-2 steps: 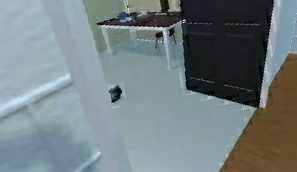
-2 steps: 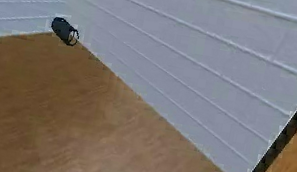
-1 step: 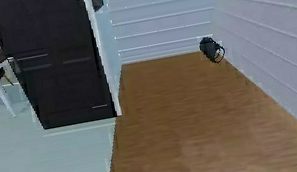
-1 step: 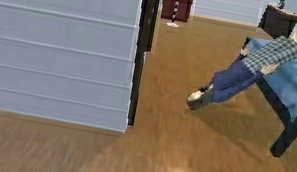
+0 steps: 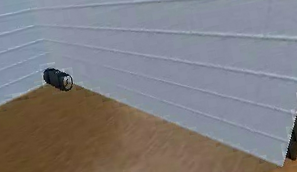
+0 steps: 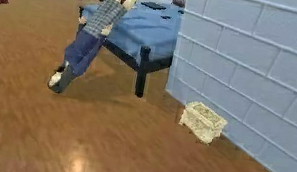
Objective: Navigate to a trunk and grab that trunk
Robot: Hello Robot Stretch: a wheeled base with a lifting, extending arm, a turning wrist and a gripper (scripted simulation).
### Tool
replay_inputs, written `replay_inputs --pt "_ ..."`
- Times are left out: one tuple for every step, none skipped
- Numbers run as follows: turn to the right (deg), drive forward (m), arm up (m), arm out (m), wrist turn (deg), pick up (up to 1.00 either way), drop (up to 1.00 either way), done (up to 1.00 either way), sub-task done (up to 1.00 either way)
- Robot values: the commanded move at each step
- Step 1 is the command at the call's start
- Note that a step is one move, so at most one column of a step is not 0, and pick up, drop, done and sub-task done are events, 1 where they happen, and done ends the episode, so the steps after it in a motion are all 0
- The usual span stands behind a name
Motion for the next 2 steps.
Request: replay_inputs --pt "45.0 0.00 0.00 0.00 0.0 0.00 0.00 0.00 0.00" --pt "0.0 0.10 0.00 0.00 0.0 0.00 0.00 0.00 0.00"
